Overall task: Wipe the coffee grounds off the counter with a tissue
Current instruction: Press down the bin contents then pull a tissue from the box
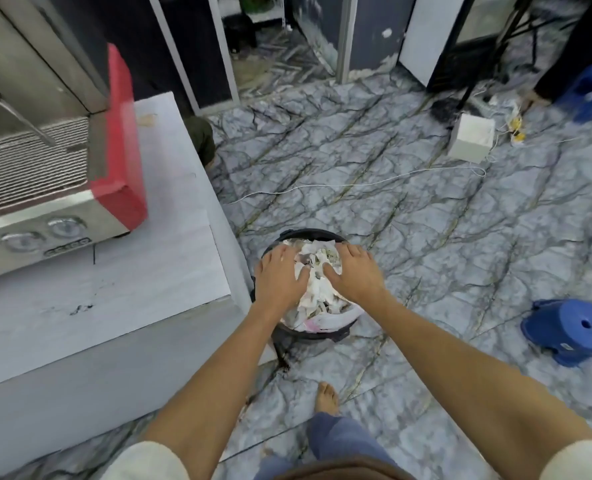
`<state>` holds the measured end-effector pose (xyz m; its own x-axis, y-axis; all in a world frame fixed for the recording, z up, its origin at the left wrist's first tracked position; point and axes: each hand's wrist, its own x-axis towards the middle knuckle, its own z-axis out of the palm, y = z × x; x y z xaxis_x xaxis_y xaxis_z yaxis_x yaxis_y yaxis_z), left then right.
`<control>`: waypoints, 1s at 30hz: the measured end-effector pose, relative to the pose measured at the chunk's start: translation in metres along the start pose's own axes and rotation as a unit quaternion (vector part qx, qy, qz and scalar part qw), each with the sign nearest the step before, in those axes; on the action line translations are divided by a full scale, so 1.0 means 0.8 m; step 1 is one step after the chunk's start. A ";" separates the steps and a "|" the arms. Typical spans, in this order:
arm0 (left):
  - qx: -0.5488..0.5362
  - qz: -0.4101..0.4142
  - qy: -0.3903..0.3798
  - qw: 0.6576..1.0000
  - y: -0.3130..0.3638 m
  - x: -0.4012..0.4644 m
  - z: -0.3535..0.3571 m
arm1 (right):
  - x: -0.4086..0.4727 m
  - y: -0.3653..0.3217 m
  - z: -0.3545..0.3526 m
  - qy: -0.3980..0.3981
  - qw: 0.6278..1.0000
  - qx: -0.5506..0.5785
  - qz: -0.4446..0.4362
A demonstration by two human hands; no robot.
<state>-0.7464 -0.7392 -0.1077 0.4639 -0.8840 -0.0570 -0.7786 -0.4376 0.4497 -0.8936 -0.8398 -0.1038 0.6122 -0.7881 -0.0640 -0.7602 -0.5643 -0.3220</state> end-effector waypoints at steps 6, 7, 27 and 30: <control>0.012 0.022 0.072 0.997 -0.015 -0.025 -0.068 | -0.019 -0.065 -0.044 0.040 0.998 -0.011 -0.052; 0.012 0.022 0.083 0.996 -0.019 -0.031 -0.079 | -0.021 -0.075 -0.049 0.049 0.997 -0.013 -0.059; 0.028 -0.162 0.250 0.954 -0.252 -0.229 -0.276 | -0.083 -0.409 -0.031 0.044 0.954 0.039 -0.293; 0.037 -0.204 0.256 0.944 -0.286 -0.257 -0.296 | -0.084 -0.460 -0.017 0.032 0.940 0.030 -0.340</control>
<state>-0.5637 -0.4185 0.0123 0.8605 -0.4518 0.2352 -0.5092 -0.7522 0.4182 -0.6580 -0.5823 0.0317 0.9356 -0.2656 0.2324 -0.1839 -0.9289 -0.3213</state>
